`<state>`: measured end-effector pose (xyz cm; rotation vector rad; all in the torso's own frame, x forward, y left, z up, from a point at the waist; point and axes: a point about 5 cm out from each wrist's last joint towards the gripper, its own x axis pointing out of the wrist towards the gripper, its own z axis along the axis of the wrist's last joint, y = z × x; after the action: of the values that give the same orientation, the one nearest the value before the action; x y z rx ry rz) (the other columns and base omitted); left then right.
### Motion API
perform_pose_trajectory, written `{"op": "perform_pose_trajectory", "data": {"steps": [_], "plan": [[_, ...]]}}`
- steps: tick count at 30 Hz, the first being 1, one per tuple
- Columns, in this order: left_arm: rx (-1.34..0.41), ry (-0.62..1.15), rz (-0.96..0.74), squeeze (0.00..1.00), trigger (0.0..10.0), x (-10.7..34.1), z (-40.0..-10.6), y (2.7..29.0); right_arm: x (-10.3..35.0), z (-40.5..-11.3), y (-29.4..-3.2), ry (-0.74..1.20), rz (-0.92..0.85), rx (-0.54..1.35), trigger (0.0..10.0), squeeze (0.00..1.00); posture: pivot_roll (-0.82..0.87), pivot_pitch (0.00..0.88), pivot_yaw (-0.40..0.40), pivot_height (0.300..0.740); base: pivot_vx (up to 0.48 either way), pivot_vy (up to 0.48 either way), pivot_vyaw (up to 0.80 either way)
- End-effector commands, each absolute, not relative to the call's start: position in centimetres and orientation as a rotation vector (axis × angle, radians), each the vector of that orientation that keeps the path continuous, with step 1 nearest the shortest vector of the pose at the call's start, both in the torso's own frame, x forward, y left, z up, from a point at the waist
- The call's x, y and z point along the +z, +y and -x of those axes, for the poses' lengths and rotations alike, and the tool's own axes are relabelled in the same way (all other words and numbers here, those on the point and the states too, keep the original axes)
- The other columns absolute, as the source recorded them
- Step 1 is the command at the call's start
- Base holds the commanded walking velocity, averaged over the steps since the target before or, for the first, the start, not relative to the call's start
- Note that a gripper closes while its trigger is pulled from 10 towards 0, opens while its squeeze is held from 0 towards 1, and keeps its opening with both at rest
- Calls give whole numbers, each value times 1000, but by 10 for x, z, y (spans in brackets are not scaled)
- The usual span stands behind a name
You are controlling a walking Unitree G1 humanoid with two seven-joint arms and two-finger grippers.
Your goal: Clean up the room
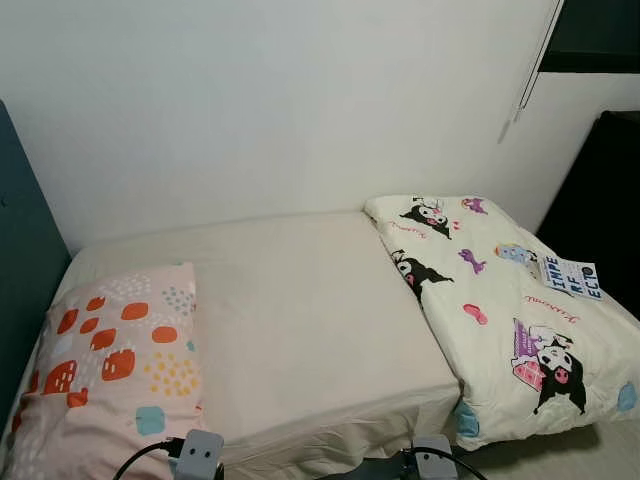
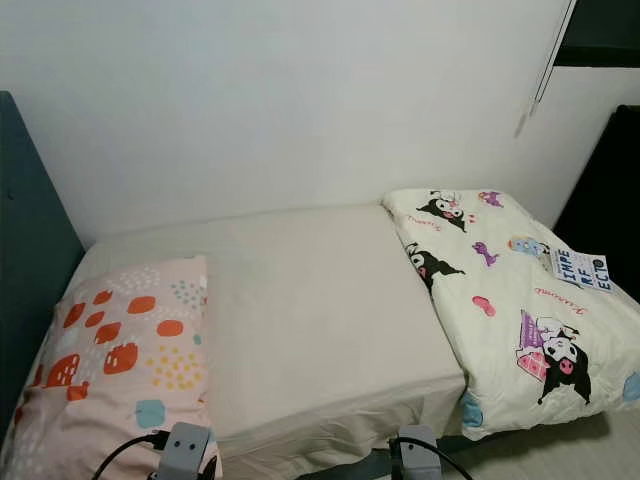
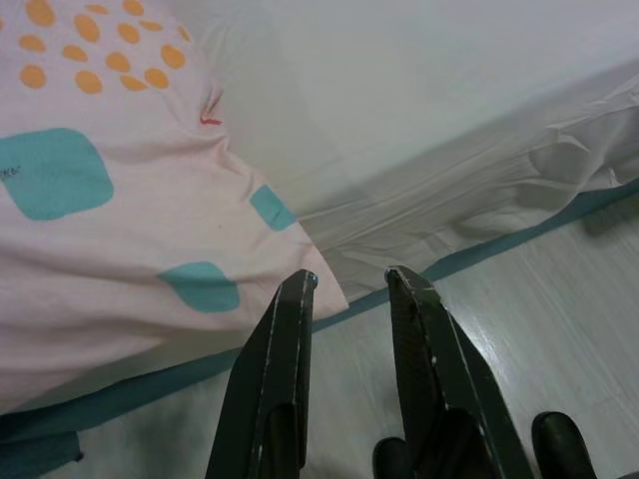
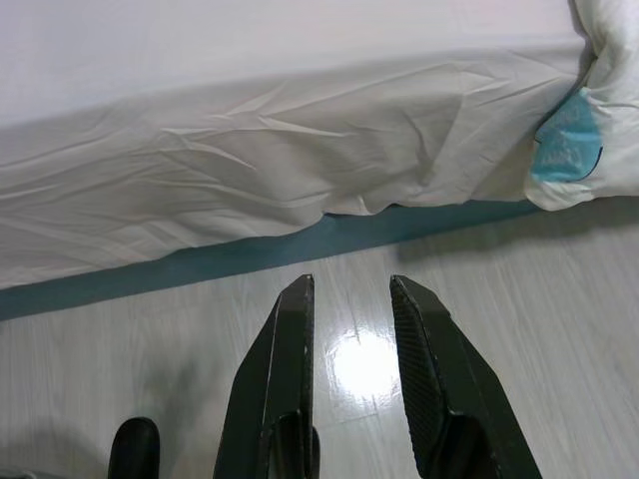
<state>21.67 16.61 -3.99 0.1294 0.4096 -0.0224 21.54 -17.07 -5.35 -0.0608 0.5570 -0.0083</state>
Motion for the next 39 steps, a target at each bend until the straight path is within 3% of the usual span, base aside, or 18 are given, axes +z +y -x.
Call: {"op": "perform_pose_trajectory", "data": {"steps": [1,39], "plan": [[-20,446,-137,0,10000,-45,-212,168,-58,-209,-171,592,72,-3,10000,0,26,69,-61,740,0,0,0],[-29,453,-134,0,10000,-45,-214,165,-57,-213,-167,592,73,11,10000,0,29,65,-62,740,0,0,0]]}}
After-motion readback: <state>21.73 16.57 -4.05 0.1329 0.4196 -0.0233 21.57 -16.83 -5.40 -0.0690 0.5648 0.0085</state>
